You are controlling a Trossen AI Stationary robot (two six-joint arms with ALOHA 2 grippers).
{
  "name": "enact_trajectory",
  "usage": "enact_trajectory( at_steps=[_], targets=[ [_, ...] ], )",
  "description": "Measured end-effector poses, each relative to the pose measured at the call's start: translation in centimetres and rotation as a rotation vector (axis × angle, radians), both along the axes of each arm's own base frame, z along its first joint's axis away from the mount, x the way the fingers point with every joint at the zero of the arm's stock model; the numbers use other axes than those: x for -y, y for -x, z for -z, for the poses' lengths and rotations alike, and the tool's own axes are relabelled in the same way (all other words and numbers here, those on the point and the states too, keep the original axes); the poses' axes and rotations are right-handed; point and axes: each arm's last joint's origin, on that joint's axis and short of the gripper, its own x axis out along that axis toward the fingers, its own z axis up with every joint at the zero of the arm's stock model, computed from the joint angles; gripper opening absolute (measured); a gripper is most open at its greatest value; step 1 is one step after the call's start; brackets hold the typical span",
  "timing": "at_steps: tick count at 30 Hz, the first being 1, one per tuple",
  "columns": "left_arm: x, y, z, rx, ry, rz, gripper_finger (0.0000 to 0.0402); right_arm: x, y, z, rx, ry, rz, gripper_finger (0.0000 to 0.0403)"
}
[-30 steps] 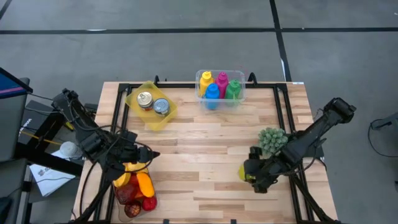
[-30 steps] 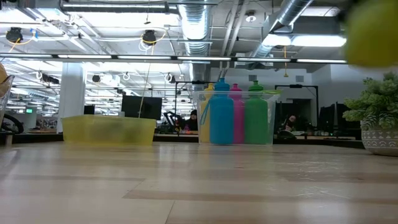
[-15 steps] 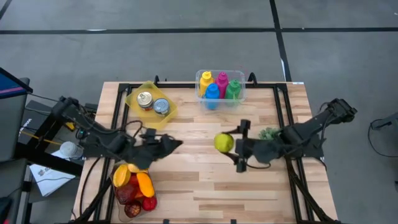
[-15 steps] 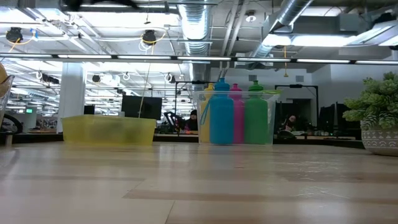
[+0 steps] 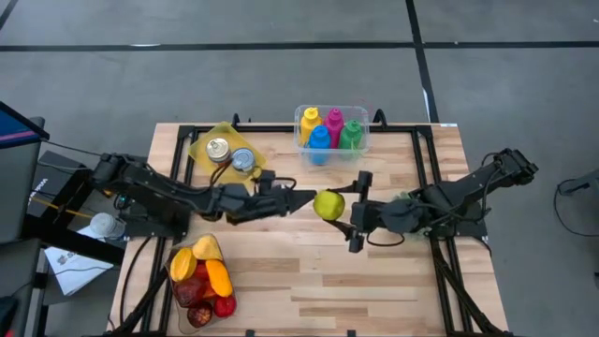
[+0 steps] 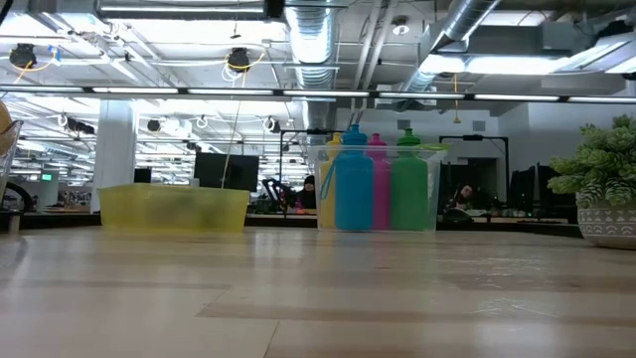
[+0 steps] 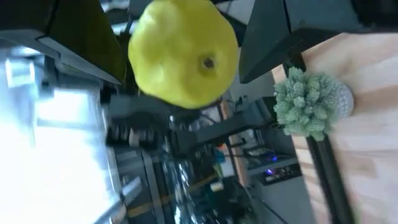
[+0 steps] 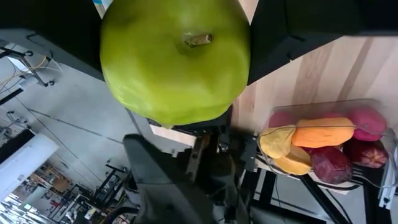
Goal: Pick & Place Food Item
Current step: Put the green apple into the transparent bin
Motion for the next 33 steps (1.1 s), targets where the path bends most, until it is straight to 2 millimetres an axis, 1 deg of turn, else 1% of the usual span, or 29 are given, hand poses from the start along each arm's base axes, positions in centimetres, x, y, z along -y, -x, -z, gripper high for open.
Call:
enact_trajectory(
  at_steps=[4,10,15,18,22,29,33],
  targets=[
    [-0.4,-0.3,0.0,-0.012,-0.111,0.071,0.0301,0.0,0.0,0.0,0.000,0.000,0.001,0.0315],
    [-0.6,-0.4,-0.1,-0.015,-0.216,0.083,0.0301,0.0,-0.1,-0.2,0.007,0.026,-0.010,0.0315],
    [-0.7,-0.4,-0.4,0.015,-0.255,0.106,0.0301,0.1,-0.3,-0.6,0.036,0.061,-0.020,0.0315],
    [-0.7,-0.3,-0.6,0.024,-0.260,0.101,0.0301,0.6,-0.5,-0.7,0.039,0.054,-0.018,0.0315],
    [-0.7,-0.3,-0.6,0.010,-0.330,0.084,0.0301,1.2,-0.8,-0.9,0.058,0.037,-0.017,0.0316],
    [-1.3,-0.4,-0.7,0.017,-0.321,0.087,0.0301,1.8,-1.2,-1.2,0.080,0.037,-0.044,0.0316],
    [-1.2,-0.4,-0.8,0.032,-0.322,0.114,0.0301,1.8,-1.3,-1.5,0.107,0.062,-0.061,0.0316]
  ],
)
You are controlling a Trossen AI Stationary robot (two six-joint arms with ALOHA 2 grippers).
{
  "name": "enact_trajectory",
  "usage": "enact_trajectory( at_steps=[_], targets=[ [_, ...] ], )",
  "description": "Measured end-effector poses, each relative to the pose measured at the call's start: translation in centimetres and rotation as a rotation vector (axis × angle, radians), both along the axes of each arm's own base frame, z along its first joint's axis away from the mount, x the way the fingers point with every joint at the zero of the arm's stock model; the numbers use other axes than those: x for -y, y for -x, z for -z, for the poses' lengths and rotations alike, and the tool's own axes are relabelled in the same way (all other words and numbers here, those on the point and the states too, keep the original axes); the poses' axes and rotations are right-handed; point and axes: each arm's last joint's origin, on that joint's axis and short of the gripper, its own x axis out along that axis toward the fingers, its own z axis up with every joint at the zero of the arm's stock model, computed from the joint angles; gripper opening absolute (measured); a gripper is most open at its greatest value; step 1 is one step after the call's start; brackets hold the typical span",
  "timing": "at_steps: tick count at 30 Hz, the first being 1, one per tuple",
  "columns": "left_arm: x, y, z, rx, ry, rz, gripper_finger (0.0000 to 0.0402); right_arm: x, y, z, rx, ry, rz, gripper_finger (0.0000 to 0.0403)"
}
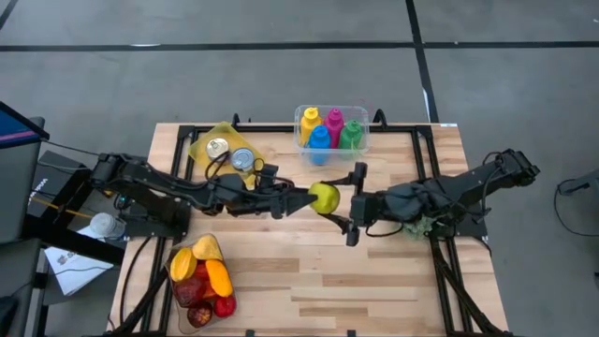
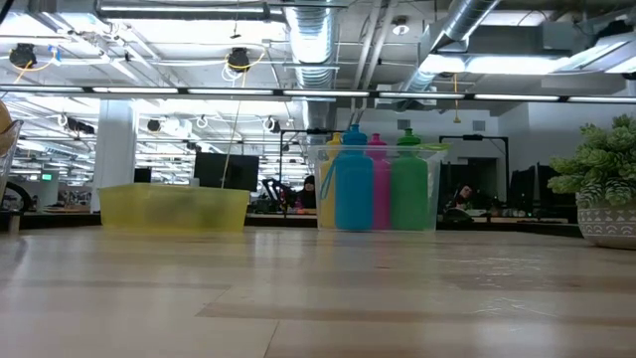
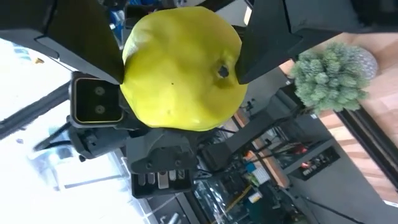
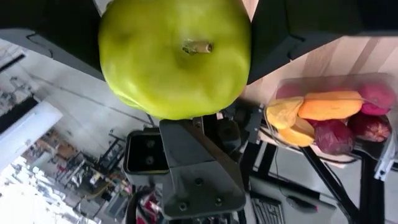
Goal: Pick & Place Food Item
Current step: Put the green apple into the transparent bin
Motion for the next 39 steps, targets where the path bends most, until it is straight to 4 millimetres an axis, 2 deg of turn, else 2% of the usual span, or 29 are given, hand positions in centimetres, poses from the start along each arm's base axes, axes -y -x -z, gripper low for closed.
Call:
enact_trajectory(
  at_steps=[11,19,25,33,39],
  targets=[
    [0.1,0.0,0.0,-0.004,-0.034,0.031,0.0302,1.2,-0.4,-0.4,0.020,-0.037,-0.004,0.0316],
    [0.3,0.0,0.0,0.003,-0.090,0.054,0.0302,0.6,-0.4,-0.6,0.029,-0.035,-0.080,0.0315],
    [0.1,0.0,-0.5,0.047,0.081,0.145,0.0302,-0.7,0.1,-1.3,0.050,0.184,-0.090,0.0299],
    [-0.1,0.0,-0.7,0.068,0.131,0.099,0.0302,-0.5,-0.2,-1.5,0.096,0.129,-0.057,0.0304],
    [-0.5,0.0,-0.6,0.080,0.339,0.122,0.0302,-0.4,-0.1,-1.6,0.063,0.298,-0.044,0.0303]
  ],
)
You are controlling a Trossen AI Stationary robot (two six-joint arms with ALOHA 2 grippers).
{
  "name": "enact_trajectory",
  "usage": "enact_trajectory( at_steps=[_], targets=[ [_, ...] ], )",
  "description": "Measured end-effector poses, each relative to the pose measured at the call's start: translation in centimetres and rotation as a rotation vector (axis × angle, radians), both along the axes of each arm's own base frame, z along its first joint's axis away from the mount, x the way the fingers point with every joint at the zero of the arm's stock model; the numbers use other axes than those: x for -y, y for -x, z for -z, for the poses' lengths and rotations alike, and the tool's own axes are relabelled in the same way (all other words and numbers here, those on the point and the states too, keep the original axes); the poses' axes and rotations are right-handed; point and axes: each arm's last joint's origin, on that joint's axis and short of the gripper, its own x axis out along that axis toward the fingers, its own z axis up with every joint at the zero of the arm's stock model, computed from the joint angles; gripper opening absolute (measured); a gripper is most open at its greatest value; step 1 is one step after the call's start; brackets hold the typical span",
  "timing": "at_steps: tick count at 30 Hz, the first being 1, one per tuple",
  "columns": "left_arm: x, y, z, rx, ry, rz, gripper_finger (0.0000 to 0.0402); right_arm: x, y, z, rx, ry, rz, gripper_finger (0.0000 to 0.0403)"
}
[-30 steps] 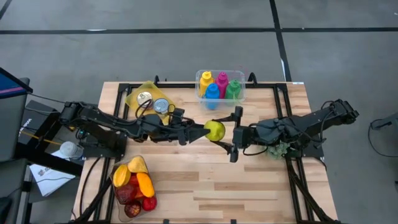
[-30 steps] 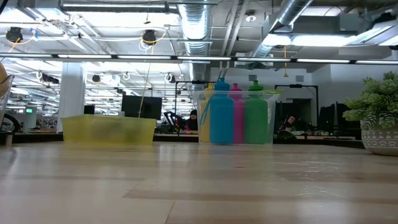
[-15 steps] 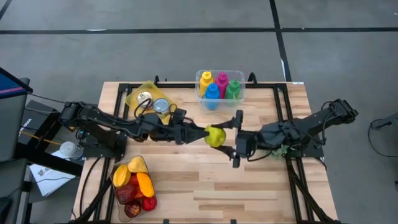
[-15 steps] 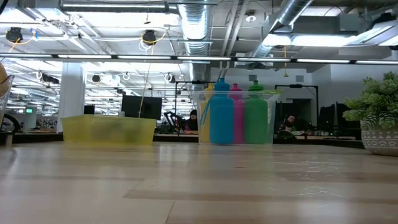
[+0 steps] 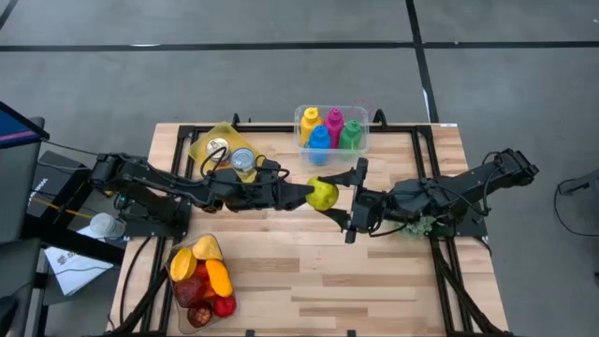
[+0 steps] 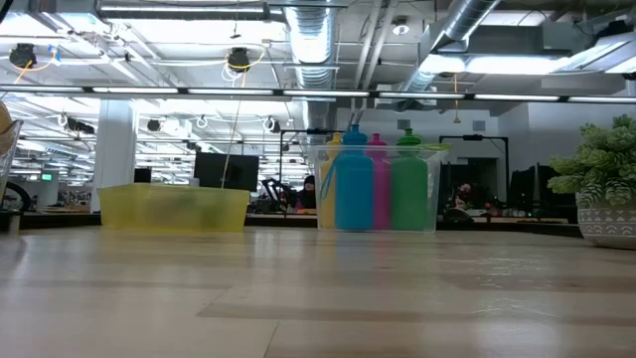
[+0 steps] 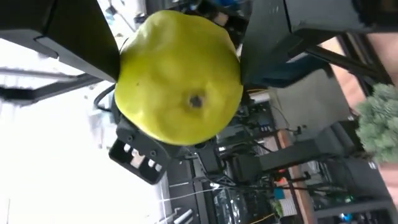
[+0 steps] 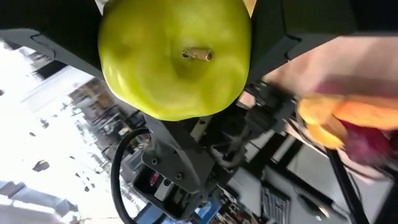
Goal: Pick & Place Food Item
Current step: Put the green apple into the transparent bin
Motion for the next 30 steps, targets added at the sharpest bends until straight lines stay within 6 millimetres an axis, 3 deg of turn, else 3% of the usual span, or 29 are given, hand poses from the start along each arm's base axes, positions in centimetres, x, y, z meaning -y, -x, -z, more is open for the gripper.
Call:
enact_trajectory(
  at_steps=[9,22,30],
  targets=[
    [0.1,0.1,-0.2,0.031,0.165,0.021,0.0302,0.9,-0.6,0.0,0.001,0.056,0.071,0.0302],
    [-0.1,0.2,-0.2,0.034,0.173,-0.032,0.0301,1.6,-1.7,0.7,-0.012,0.027,0.074,0.0303],
    [-0.2,0.0,-0.1,0.025,0.148,-0.034,0.0267,1.7,-1.9,0.7,0.010,-0.028,0.088,0.0354]
  ],
)
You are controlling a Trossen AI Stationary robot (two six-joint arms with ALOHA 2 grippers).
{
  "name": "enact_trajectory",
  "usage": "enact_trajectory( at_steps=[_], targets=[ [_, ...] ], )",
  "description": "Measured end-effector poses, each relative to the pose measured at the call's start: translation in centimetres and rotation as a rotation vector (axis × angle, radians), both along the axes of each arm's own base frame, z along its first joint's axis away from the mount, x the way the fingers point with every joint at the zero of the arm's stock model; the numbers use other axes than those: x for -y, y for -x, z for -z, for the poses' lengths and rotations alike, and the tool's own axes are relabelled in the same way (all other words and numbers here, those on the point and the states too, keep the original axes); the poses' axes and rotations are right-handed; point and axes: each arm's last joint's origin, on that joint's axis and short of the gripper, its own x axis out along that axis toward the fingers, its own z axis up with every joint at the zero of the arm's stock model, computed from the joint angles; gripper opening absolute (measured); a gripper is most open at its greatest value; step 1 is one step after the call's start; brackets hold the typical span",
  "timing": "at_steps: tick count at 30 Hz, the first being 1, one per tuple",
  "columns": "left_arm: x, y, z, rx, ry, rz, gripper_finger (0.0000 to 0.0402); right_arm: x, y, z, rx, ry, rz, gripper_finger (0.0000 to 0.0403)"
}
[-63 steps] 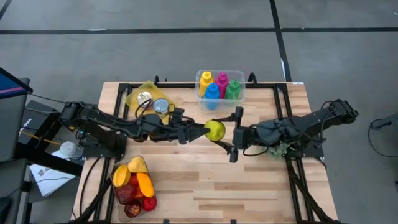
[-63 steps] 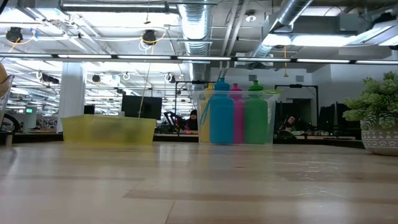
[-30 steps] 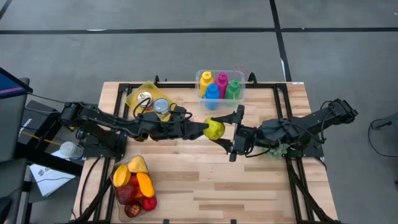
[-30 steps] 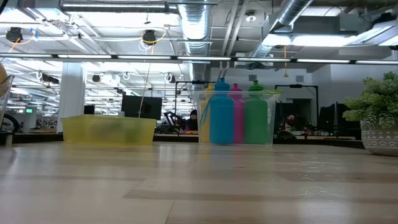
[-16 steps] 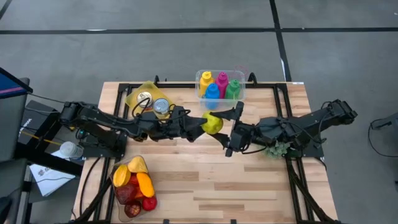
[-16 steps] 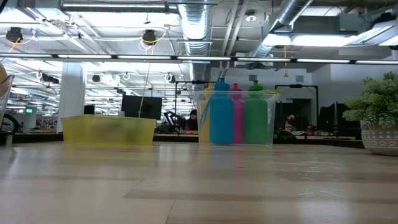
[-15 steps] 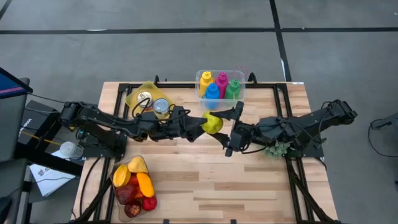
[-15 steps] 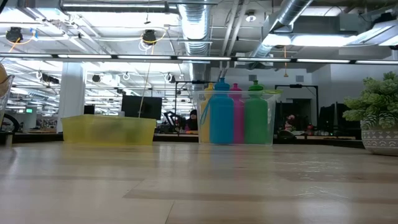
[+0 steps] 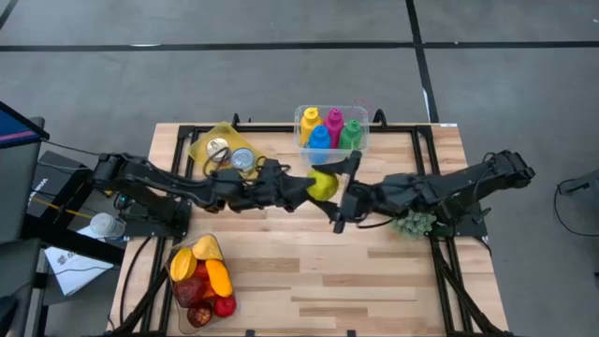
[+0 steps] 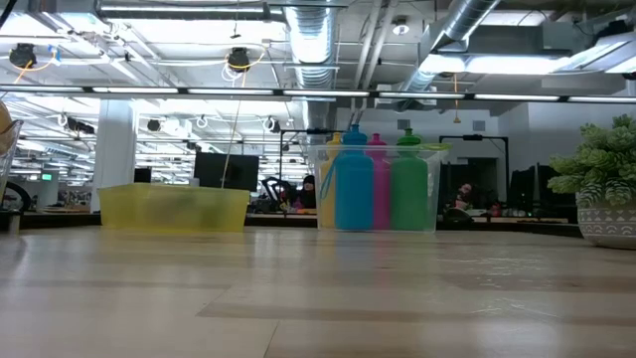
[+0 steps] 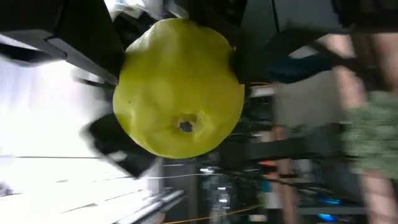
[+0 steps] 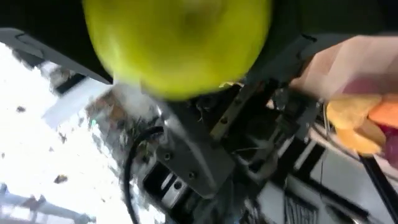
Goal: Pick & Place Food Item
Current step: Put the green apple into the transparent bin
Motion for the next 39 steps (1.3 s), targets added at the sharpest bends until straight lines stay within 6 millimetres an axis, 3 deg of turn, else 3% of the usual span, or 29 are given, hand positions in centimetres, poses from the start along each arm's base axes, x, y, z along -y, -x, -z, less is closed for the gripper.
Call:
enact_trajectory(
  at_steps=[2,7,18,30,34,39],
  targets=[
    [0.0,-0.2,0.6,-0.036,-0.006,-0.005,0.0260,0.0,-0.2,0.8,-0.038,-0.007,0.030,0.0370],
    [0.0,0.0,0.1,-0.011,-0.013,-0.016,0.0262,0.0,0.0,0.2,-0.001,-0.027,0.049,0.0396],
    [-0.6,-0.1,0.2,-0.019,-0.048,-0.042,0.0264,-0.2,0.3,0.3,-0.004,-0.044,0.085,0.0392],
    [-2.6,-0.3,0.3,-0.044,-0.090,-0.090,0.0265,-1.3,2.7,-1.6,0.060,-0.076,0.043,0.0393],
    [-3.1,-0.5,0.9,-0.103,-0.142,0.010,0.0264,-2.4,4.5,-2.5,0.093,-0.092,0.028,0.0392],
    [-2.1,-0.5,1.7,-0.159,-0.192,0.307,0.0265,-3.9,8.2,-3.7,0.104,-0.124,0.033,0.0392]
  ],
)
